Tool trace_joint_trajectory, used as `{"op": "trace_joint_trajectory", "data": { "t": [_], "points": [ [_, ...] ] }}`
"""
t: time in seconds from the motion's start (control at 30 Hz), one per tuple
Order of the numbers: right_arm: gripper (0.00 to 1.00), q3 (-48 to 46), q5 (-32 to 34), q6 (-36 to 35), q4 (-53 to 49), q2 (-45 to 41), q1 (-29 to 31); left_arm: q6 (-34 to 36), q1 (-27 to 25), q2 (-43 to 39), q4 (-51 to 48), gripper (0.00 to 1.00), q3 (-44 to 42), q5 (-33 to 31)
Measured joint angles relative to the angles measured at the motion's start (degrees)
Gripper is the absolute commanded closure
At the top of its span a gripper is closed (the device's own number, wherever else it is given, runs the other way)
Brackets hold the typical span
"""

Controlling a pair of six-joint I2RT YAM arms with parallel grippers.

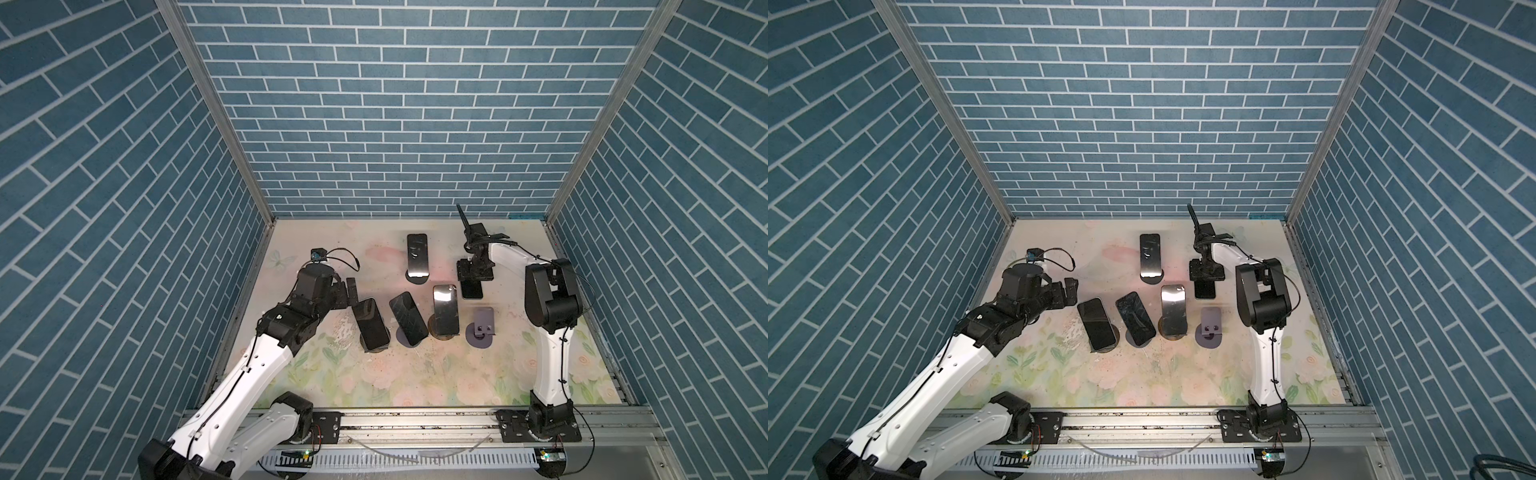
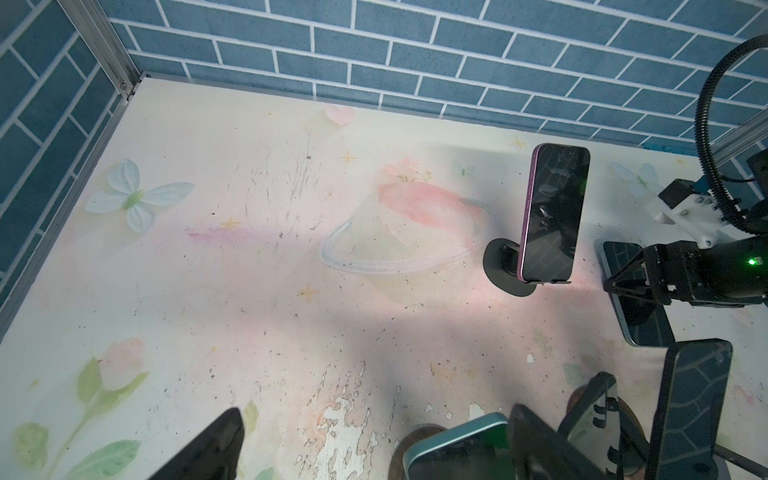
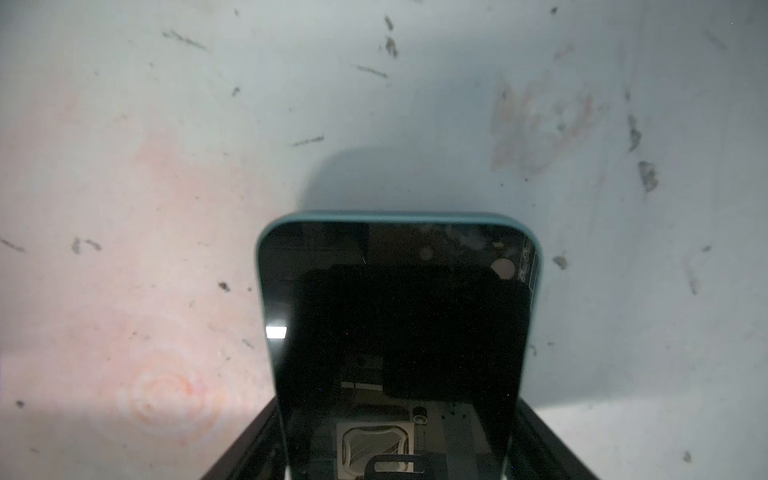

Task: Remove the phone from the phone stand
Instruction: 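Lower the phone flat onto the table and open the right gripper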

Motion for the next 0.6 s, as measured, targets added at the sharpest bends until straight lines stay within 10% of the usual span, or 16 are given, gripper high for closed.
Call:
{"op": "trace_joint_trajectory", "data": {
  "t": [0.6],
  "points": [
    [0.11,0.0,0.9,0.4,-0.3,-0.1,-0.1,-0.6,0.0,-1.8,-0.8,0.0,0.0,0.0]
  ]
}}
